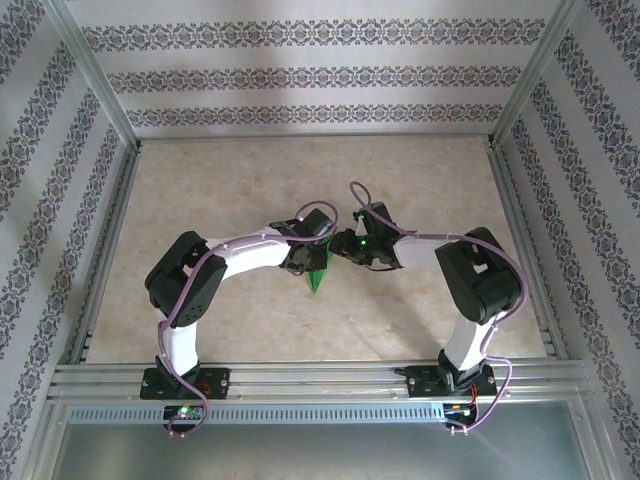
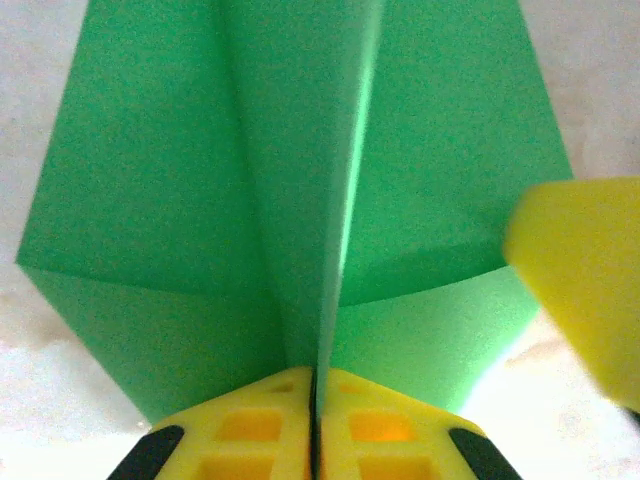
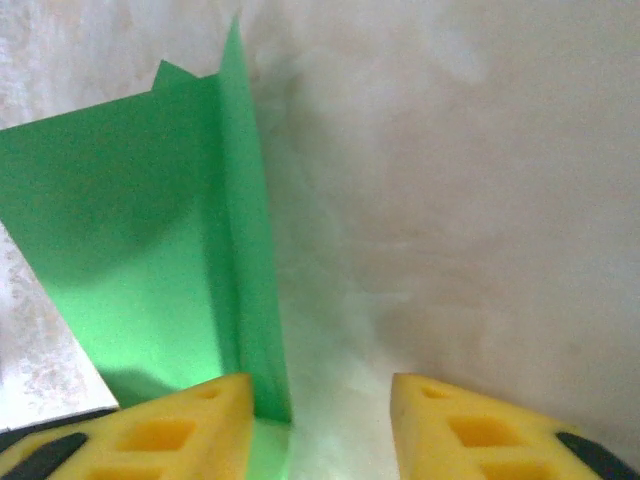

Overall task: Fold a paper plane with a square sheet of paper (pick it up from the middle)
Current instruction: Move the paper plane to the top-center of the table.

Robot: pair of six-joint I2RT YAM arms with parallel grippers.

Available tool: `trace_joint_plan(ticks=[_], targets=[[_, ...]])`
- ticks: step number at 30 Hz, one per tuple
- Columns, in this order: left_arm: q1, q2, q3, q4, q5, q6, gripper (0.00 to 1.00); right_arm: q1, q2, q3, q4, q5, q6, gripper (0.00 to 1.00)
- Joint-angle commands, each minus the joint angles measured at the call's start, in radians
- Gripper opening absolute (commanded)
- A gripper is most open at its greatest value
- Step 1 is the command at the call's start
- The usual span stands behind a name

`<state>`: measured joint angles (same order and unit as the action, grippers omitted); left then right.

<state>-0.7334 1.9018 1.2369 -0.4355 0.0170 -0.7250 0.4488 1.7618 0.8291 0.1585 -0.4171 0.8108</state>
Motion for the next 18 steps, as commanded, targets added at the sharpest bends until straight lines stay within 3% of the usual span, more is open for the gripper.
trace_joint_plan(ticks=[1,8,18], targets=[[-0.013,0.004,0.036,-0.076,-0.055,0.043,0.09,-0.039,-0.103,-0.043,-0.030,0.074,-0.018,0.47],[-0.014,0.056,0.081,-0.104,-0.029,0.065,0.16,-0.112,-0.202,-0.110,-0.063,0.136,-0.032,0.51],[-0.023,0.104,0.136,-0.154,-0.023,0.076,0.17,-0.119,-0.218,-0.126,-0.063,0.148,-0.025,0.53]])
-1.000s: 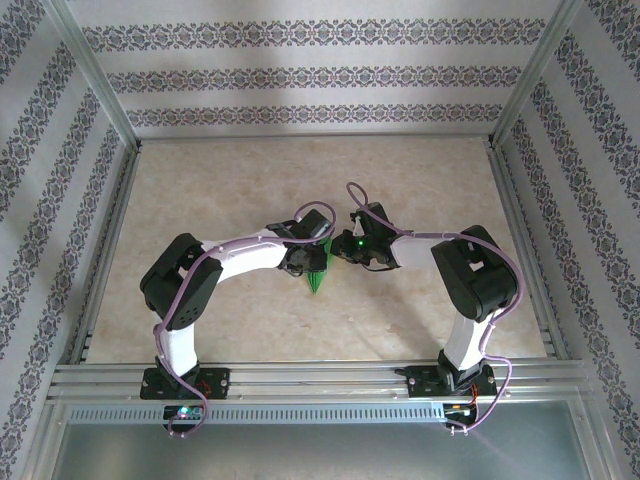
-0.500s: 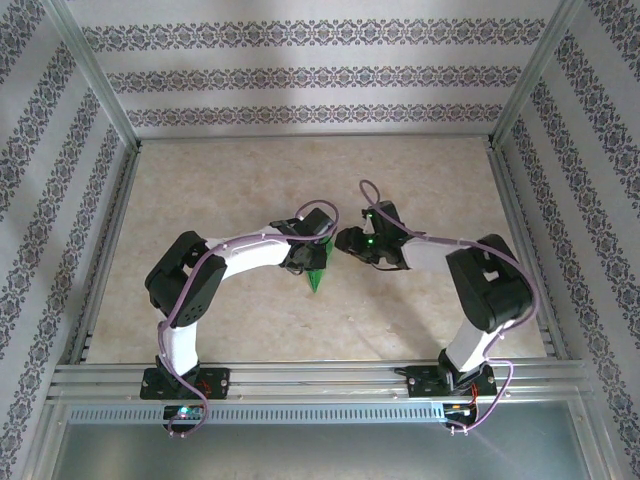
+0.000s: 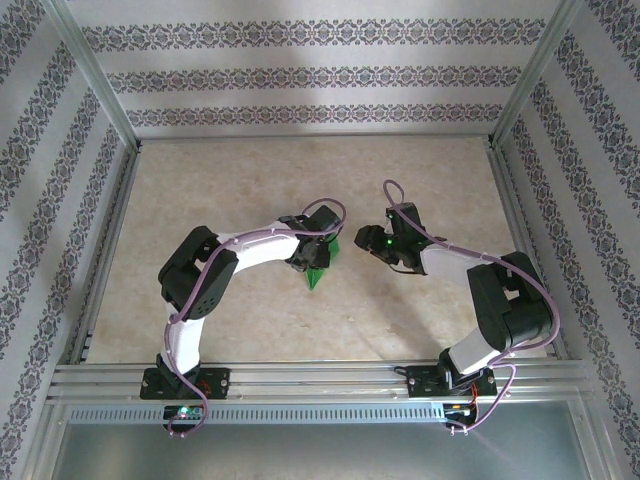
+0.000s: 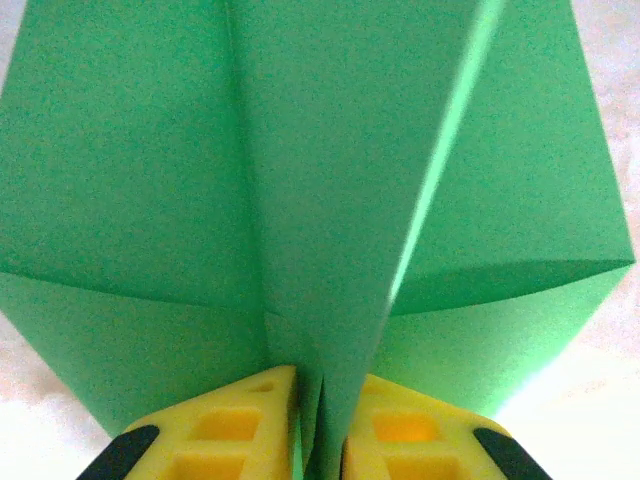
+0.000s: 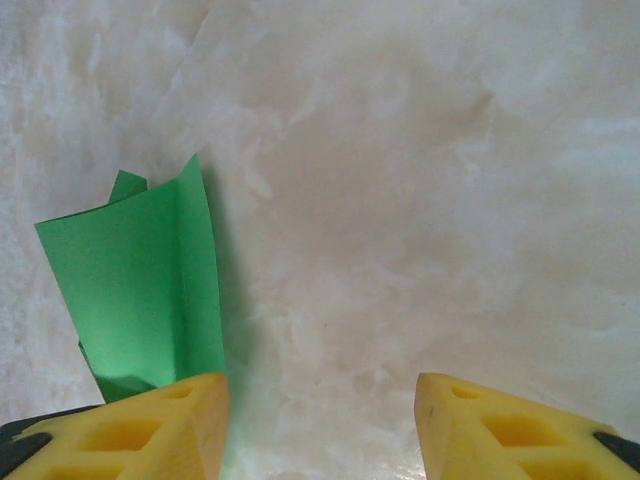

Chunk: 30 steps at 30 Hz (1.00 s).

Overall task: Fold a paper plane with a square sheet of paper (pick it up from the middle)
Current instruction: Move the paper plane to the top-center of the table.

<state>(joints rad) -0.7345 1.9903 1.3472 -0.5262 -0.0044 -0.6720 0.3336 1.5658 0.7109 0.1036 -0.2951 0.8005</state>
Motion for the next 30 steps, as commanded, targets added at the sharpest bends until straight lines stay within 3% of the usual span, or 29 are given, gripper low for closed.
trace_joint_plan(ticks=[1,10,16,23,30], targets=[[-0.023,0.018,0.028,-0.067,-0.004,0.023,0.16,-0.004,-0.024,-0.008,-0.009,0.027,-0.015,0.54],[-0.008,-0.007,0.052,-0.087,-0.078,0.053,0.09,-0.011,-0.065,-0.016,-0.028,0.057,-0.026,0.67],[0.069,-0.011,0.095,-0.082,-0.091,0.134,0.09,-0.018,-0.091,-0.016,-0.045,0.071,-0.043,0.69],[0.191,0.115,0.290,-0.088,-0.048,0.224,0.09,-0.019,-0.079,-0.008,-0.044,0.067,-0.050,0.75],[0.238,0.280,0.546,-0.185,-0.064,0.265,0.09,-0.018,-0.110,-0.007,-0.064,0.090,-0.081,0.85]])
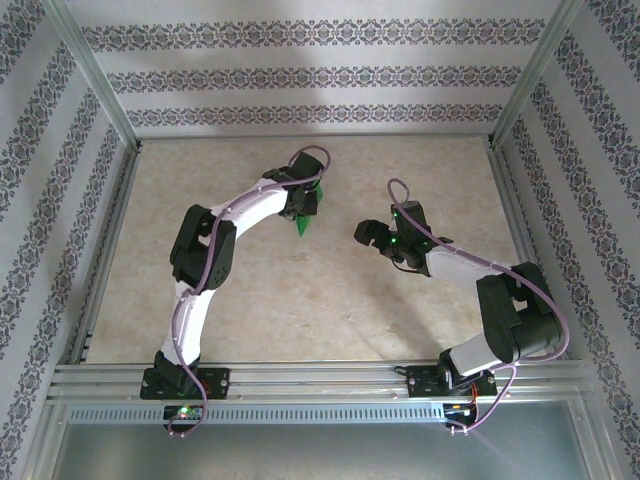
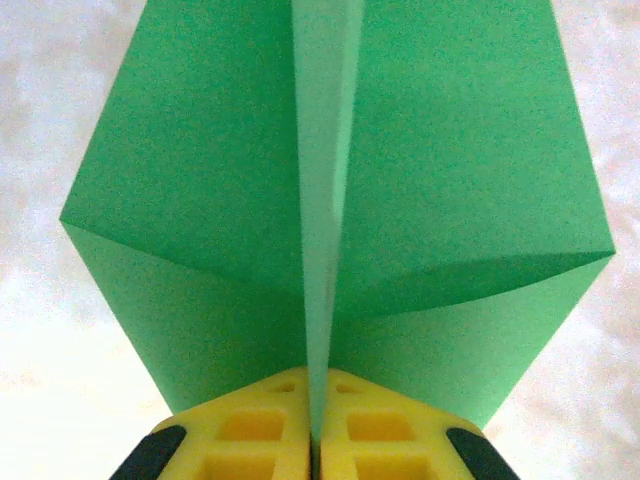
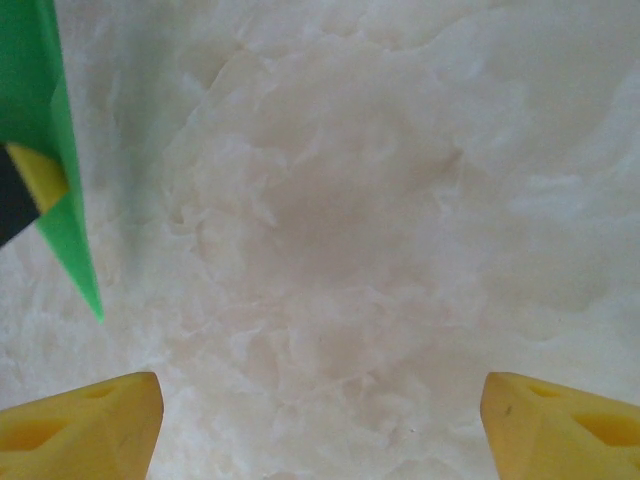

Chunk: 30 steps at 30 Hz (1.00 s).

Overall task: Fold a paper plane with a square sheet of paper (pick it up from the middle)
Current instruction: Move the paper plane to the top-center of the table.

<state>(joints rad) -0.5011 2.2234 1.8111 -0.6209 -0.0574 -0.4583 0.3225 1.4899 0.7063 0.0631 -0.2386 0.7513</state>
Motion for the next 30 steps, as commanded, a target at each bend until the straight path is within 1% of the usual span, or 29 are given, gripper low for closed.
trace_joint_plan(ticks=[1,6,10,12,16,18,24,30], targets=[[0.010,0.073,0.120,-0.111,-0.015,0.051,0.09,-0.007,-0.038,-0.001,-0.028,0.036,-0.035,0.85],[0.012,0.174,0.255,-0.197,-0.017,0.041,0.09,-0.007,-0.045,-0.001,-0.039,0.036,-0.035,0.85],[0.013,0.218,0.302,-0.243,-0.015,0.009,0.10,-0.008,-0.047,-0.005,-0.039,0.032,-0.029,0.86],[0.013,0.230,0.311,-0.252,-0.015,-0.004,0.13,-0.008,-0.046,-0.007,-0.040,0.030,-0.029,0.85],[0.013,0.249,0.321,-0.259,-0.023,-0.024,0.23,-0.008,-0.051,-0.010,-0.039,0.029,-0.027,0.85],[0.011,0.254,0.321,-0.258,-0.031,-0.031,0.25,-0.008,-0.051,-0.011,-0.039,0.029,-0.026,0.86],[0.007,0.271,0.317,-0.256,-0.048,-0.052,0.28,-0.008,-0.048,-0.016,-0.036,0.024,-0.021,0.85],[0.000,0.292,0.311,-0.257,-0.062,-0.078,0.29,-0.007,-0.044,-0.021,-0.030,0.020,-0.016,0.86]])
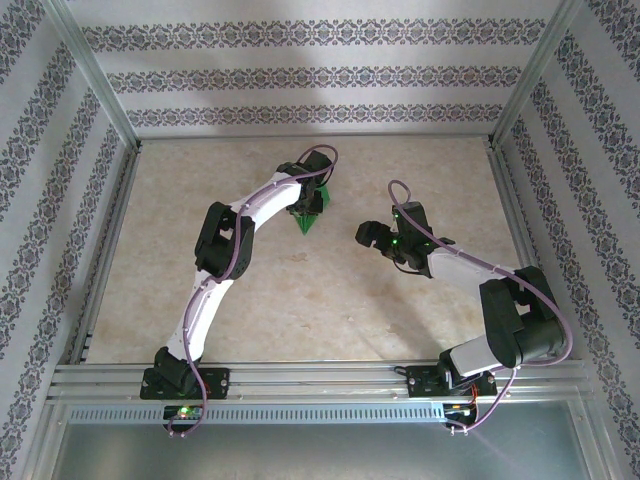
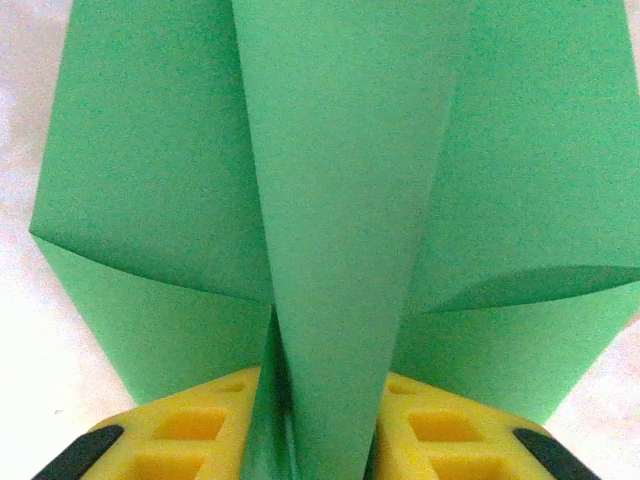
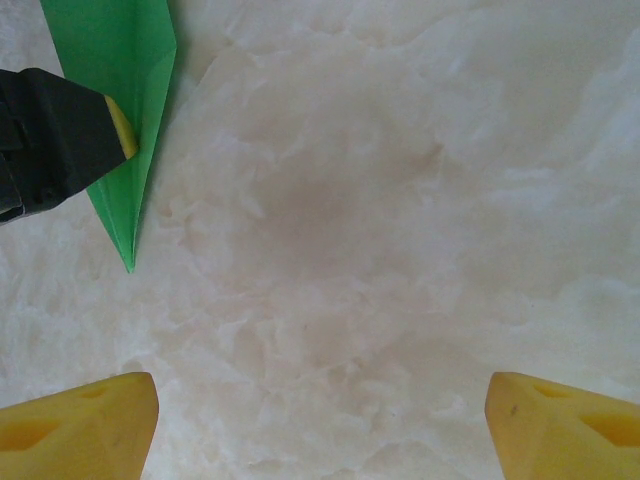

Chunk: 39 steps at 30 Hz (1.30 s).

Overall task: Fold a paper plane with a square sheet of paper (pick it up from the middle)
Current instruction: Move the paper plane to the top-center of the table.

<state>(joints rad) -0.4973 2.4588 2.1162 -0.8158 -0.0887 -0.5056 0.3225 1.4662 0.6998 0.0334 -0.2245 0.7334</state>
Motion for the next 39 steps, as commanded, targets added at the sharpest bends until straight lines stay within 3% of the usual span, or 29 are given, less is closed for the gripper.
trace_joint_plan(ticks=[1,10,16,29,35,39], targets=[[-0.004,0.058,0.004,-0.061,-0.030,-0.033,0.29,-0.007,-0.020,-0.014,0.001,0.007,0.003,0.86],[-0.004,0.028,0.034,-0.062,-0.015,-0.033,0.32,-0.007,-0.049,0.000,-0.012,0.020,-0.009,0.86],[-0.004,-0.076,0.034,-0.044,0.014,-0.037,0.40,-0.013,-0.073,0.018,-0.033,0.034,-0.024,0.87],[-0.004,-0.252,-0.032,-0.021,-0.033,-0.021,0.55,-0.038,-0.126,0.016,-0.055,0.061,-0.043,0.89],[0.007,-0.407,-0.149,0.054,-0.064,-0.009,0.59,-0.062,-0.171,0.044,-0.079,0.093,-0.082,0.95],[0.034,-0.589,-0.350,0.172,-0.102,-0.001,0.66,-0.078,-0.214,0.087,-0.110,0.157,-0.156,0.98]])
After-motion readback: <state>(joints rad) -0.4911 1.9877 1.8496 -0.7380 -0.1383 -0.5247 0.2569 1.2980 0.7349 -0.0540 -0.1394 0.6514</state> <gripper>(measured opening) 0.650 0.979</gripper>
